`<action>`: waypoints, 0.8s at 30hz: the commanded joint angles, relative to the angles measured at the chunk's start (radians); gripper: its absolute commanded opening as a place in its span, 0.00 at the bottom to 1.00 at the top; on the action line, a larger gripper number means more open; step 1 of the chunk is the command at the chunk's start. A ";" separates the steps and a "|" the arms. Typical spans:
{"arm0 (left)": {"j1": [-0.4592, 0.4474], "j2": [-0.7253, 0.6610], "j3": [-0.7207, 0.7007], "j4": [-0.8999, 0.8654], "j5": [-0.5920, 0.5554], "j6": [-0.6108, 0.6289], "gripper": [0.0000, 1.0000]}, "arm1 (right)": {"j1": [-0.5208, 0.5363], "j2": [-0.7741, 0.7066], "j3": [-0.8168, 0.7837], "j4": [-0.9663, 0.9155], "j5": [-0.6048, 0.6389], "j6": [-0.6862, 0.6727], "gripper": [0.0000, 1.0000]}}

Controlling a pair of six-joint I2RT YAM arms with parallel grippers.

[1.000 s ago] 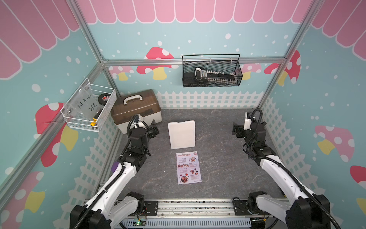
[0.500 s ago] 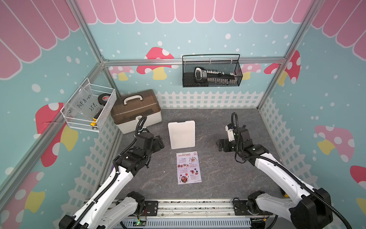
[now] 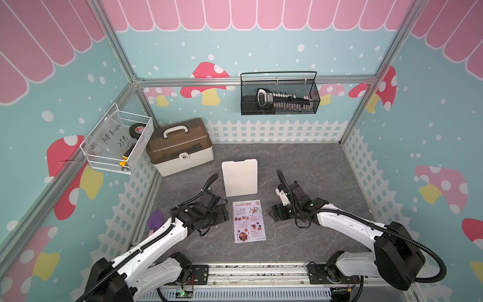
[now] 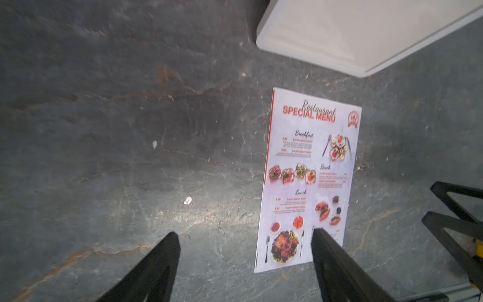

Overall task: Insert the menus into the narrow rack
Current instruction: Pick up the menu from the center of the board.

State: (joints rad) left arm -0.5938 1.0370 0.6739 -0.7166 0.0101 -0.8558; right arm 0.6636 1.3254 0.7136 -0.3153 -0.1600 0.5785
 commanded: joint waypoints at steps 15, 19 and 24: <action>-0.057 0.204 -0.102 0.261 0.123 -0.098 0.75 | 0.086 0.225 -0.006 0.254 -0.099 0.128 0.81; -0.060 0.230 -0.102 0.280 0.130 -0.098 0.75 | 0.096 0.261 -0.003 0.283 -0.111 0.144 0.80; -0.060 0.265 -0.112 0.327 0.154 -0.102 0.76 | 0.105 0.289 -0.003 0.312 -0.132 0.158 0.80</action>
State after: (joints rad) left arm -0.6479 1.2854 0.5797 -0.4419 0.1436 -0.9295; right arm 0.7582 1.5795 0.7143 0.0097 -0.2691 0.7017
